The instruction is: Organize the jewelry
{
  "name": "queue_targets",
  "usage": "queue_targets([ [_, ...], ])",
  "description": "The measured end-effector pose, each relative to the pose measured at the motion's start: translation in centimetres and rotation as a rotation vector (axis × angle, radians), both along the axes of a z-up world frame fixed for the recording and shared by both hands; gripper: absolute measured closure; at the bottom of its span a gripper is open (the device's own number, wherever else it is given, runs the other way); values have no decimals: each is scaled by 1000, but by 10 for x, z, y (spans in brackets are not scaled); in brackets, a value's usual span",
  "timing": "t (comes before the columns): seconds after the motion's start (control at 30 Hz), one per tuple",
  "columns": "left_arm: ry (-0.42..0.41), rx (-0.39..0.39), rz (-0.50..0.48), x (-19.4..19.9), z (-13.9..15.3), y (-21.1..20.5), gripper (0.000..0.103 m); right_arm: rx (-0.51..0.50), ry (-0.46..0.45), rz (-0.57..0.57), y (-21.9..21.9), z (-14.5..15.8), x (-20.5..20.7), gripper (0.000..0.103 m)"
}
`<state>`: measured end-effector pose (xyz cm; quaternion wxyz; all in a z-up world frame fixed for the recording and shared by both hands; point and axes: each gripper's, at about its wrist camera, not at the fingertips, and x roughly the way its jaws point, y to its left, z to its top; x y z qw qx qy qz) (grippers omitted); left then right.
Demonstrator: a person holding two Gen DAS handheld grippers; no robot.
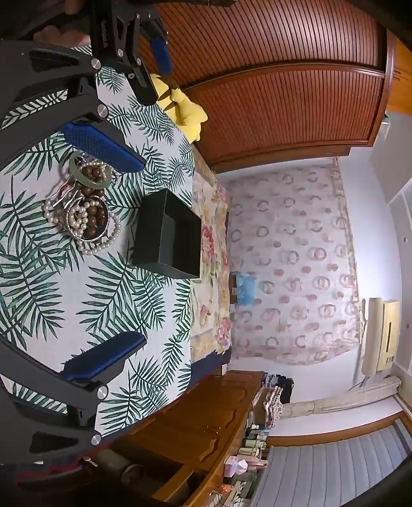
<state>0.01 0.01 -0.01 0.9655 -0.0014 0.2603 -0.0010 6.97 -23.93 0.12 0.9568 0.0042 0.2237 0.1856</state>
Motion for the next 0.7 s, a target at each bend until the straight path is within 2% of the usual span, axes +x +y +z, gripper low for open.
queue_targets([
  [0.7,7,-8,0,0,0,0,8,-5,-5,2,0,1,-1,3],
])
